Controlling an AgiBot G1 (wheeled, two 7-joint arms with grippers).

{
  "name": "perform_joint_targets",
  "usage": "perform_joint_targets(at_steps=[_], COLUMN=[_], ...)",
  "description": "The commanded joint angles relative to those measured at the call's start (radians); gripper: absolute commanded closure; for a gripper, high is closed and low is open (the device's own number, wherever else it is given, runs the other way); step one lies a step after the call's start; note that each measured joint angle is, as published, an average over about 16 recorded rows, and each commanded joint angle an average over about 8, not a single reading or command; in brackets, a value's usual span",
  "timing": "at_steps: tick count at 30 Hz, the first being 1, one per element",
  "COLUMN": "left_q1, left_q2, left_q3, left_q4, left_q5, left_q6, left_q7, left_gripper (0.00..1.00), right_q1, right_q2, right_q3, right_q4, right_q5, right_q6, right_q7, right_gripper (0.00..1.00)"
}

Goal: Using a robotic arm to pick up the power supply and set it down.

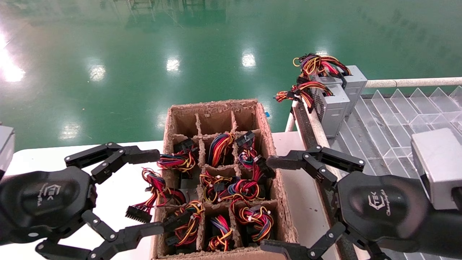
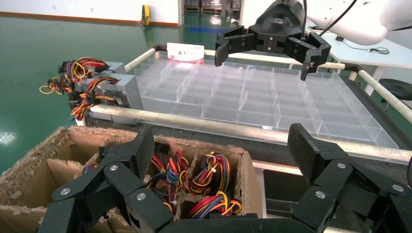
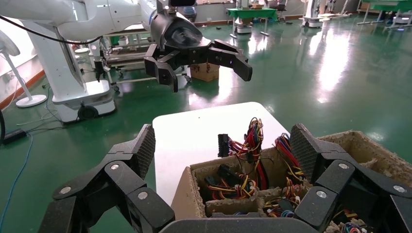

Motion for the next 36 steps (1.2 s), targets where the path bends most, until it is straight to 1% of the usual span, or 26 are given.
perform_joint_targets(at_steps=[1,13,14,21,22,27,36], left_q1=[0.000,0.000,0.000,0.000,0.000,0.000,0.000], left_q2=[0.000,0.000,0.000,0.000,0.000,0.000,0.000], left_q3=[0.000,0.000,0.000,0.000,0.000,0.000,0.000], left_q4=[0.000,0.000,0.000,0.000,0.000,0.000,0.000], left_q5=[0.000,0.000,0.000,0.000,0.000,0.000,0.000], left_q6=[0.000,0.000,0.000,0.000,0.000,0.000,0.000], left_q7=[0.000,0.000,0.000,0.000,0.000,0.000,0.000], left_gripper=[0.00,0.00,0.04,0.92,1.00,1.00,1.00], right_q1=[0.000,0.000,0.000,0.003,0.005,0.029,0.099], right_q2=[0.000,0.000,0.000,0.001,0.002,-0.003,-0.052], right_q3=[0.000,0.000,0.000,0.001,0.001,-0.012,-0.078], right_q4=[0.000,0.000,0.000,0.006,0.011,0.049,0.073], right_q5=[0.000,0.000,0.000,-0.005,-0.009,-0.071,-0.312], right_q6=[0.000,0.000,0.000,0.004,0.007,0.047,0.171], right_q7=[0.000,0.000,0.000,-0.003,-0.003,-0.005,-0.028], right_gripper=[0.00,0.00,0.00,0.00,0.00,0.00,0.00])
